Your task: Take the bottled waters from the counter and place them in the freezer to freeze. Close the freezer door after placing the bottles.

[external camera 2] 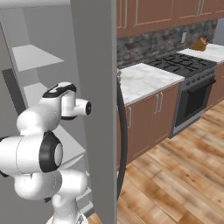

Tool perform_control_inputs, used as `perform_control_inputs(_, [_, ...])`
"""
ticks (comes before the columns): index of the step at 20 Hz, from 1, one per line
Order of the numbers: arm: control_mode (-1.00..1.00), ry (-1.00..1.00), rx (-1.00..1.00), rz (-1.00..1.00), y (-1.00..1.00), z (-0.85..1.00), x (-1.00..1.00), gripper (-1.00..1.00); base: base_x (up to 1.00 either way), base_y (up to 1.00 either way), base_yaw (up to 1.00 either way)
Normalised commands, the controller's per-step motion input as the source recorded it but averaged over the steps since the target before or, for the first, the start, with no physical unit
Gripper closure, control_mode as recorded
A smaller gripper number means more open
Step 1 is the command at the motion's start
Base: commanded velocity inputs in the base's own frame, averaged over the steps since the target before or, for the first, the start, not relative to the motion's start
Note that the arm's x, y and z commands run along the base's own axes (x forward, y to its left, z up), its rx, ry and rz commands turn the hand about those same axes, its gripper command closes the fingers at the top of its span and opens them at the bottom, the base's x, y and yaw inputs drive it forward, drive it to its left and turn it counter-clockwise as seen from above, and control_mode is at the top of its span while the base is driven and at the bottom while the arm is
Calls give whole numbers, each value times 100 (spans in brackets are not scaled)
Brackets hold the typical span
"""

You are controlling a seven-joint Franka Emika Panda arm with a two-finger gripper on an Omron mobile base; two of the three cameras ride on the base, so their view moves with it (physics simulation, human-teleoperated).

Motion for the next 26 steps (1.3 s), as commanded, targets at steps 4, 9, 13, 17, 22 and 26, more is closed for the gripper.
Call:
perform_control_inputs(4, [-100,-1,0,0,22,0,18,100,0,0,0])
perform_control_inputs(9, [-100,5,-3,0,12,0,37,100,0,0,0])
perform_control_inputs(13, [-100,12,-9,0,14,0,36,100,0,0,0])
perform_control_inputs(17, [-100,-3,0,0,20,-3,14,100,0,0,0])
perform_control_inputs(22, [-100,-13,0,0,6,-8,10,100,0,0,0])
perform_control_inputs(26, [-100,-19,0,0,0,-21,14,100,0,0,0])
